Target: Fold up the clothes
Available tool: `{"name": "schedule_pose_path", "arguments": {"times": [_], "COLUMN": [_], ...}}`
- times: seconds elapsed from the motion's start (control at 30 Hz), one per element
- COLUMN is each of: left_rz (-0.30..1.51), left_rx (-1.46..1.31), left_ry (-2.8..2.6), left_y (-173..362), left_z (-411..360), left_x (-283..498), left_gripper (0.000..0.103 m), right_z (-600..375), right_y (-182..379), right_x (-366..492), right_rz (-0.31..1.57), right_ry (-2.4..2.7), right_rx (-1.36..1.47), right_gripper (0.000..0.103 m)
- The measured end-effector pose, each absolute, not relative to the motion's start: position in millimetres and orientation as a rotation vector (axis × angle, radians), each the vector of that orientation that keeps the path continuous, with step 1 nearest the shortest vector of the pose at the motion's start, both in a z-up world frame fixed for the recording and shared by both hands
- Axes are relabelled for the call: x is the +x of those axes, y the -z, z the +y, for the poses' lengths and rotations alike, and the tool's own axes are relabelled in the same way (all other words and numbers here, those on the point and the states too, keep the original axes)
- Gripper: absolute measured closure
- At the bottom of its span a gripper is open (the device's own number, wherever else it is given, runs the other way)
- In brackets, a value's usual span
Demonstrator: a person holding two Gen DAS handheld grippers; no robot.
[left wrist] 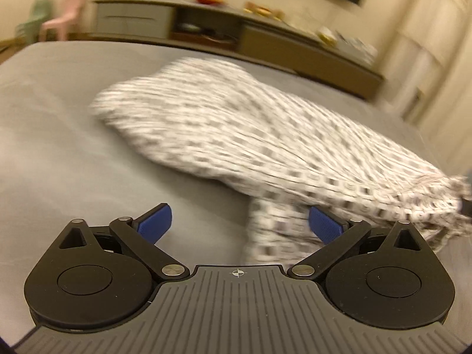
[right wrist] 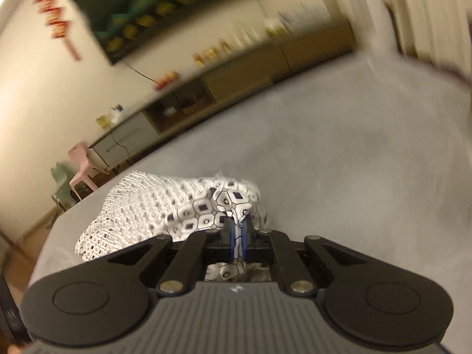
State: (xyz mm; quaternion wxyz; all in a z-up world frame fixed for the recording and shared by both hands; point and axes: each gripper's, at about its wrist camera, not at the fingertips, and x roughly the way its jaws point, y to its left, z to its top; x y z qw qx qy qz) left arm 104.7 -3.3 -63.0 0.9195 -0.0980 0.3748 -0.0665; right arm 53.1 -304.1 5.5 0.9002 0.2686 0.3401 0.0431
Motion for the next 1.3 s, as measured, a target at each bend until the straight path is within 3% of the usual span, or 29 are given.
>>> {"name": "schedule_pose_path", "arguments": {"times": [0.07,0.1,0.13,0.2,0.33,0.4,0.47,0.53,0.6,0.7,0.77,0.83,0.9,1.0,1.07,1.1,1.13,1.2,1.3], "left_rz": [0.770,0.756,0.751,0.749,0.597,0.455,0.390,0.458,0.540,0.617,0.621,0.619,0.608,0.586,0.594,0.599,0.609,0.631,0.663], "left_rx": [-0.163,-0.145,-0.144,-0.191,-0.346,-0.372,-0.352,-0.295,-0.249,-0.232,-0.286,-0.333,-0.341,-0.295,-0.286,-0.283,-0.283,-0.285,-0.312], "left_ry": [0.145,0.136,0.130,0.118,0.056,0.010,-0.037,-0.020,0.014,0.035,0.037,0.044,0.060,0.078,0.079,0.079,0.076,0.070,0.049], "left_y": [68,68,67,62,16,-22,-43,-41,-22,8,21,31,33,32,34,35,38,43,47], "left_z": [-21,-26,-29,-23,27,56,81,94,100,110,117,121,120,118,124,127,131,139,149], "left_x": [107,109,112,118,98,72,52,47,38,22,17,12,7,5,11,14,15,18,23], "left_gripper": [0.025,0.039,0.073,0.103,0.103,0.103,0.103,0.103,0.103,0.103,0.093,0.078,0.072,0.070,0.070,0.071,0.071,0.073,0.085], "right_z": [-296,-291,-287,-287,-302,-307,-286,-261,-246,-219,-184,-150,-100,-11,26,41,42,42,-11], "right_y": [-14,-18,-23,-34,-64,-66,-51,-36,-43,-74,-90,-107,-110,-88,-60,-49,-48,-50,-112], "right_x": [54,51,49,35,18,26,38,46,42,51,72,93,120,154,169,175,178,181,160], "right_rz": [0.682,0.667,0.651,0.592,0.465,0.519,0.666,0.768,0.729,0.661,0.656,0.651,0.677,0.760,0.863,0.901,0.890,0.860,0.693], "right_ry": [-0.154,-0.177,-0.197,-0.240,-0.410,-0.487,-0.408,-0.278,-0.243,-0.316,-0.389,-0.462,-0.537,-0.625,-0.626,-0.621,-0.602,-0.570,-0.547], "right_rx": [0.529,0.497,0.472,0.490,0.600,0.587,0.408,0.205,0.107,0.085,0.034,-0.016,-0.108,-0.280,-0.343,-0.369,-0.376,-0.371,-0.137], "right_gripper": [0.098,0.098,0.098,0.098,0.097,0.094,0.070,0.066,0.065,0.045,0.038,0.025,0.018,0.017,0.031,0.073,0.102,0.103,0.103]}}
